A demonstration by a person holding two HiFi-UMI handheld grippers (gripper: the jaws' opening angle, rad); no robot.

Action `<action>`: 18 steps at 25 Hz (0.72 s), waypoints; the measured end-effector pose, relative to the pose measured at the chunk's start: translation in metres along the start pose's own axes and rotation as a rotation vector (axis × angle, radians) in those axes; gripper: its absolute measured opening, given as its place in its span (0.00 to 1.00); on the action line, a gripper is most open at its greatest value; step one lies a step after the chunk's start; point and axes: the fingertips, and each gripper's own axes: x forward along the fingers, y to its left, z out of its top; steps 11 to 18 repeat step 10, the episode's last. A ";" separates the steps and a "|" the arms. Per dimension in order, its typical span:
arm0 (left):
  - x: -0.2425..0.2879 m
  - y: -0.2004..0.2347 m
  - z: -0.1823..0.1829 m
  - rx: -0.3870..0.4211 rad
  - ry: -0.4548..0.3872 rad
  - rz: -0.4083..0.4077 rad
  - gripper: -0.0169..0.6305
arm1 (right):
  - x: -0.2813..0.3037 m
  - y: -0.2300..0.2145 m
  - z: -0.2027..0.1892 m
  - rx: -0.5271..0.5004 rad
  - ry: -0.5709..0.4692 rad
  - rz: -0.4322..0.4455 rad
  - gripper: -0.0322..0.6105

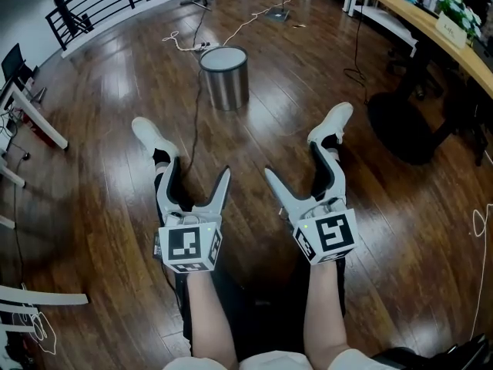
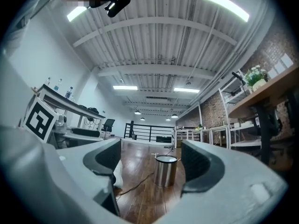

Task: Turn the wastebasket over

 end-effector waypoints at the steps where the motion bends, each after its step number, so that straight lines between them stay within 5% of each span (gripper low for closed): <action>1: -0.001 0.000 -0.003 0.005 0.003 -0.001 0.69 | 0.000 0.001 -0.003 -0.013 0.005 0.003 0.65; 18: -0.011 -0.007 -0.006 0.002 -0.004 -0.017 0.69 | -0.002 0.023 -0.014 -0.024 0.057 0.056 0.65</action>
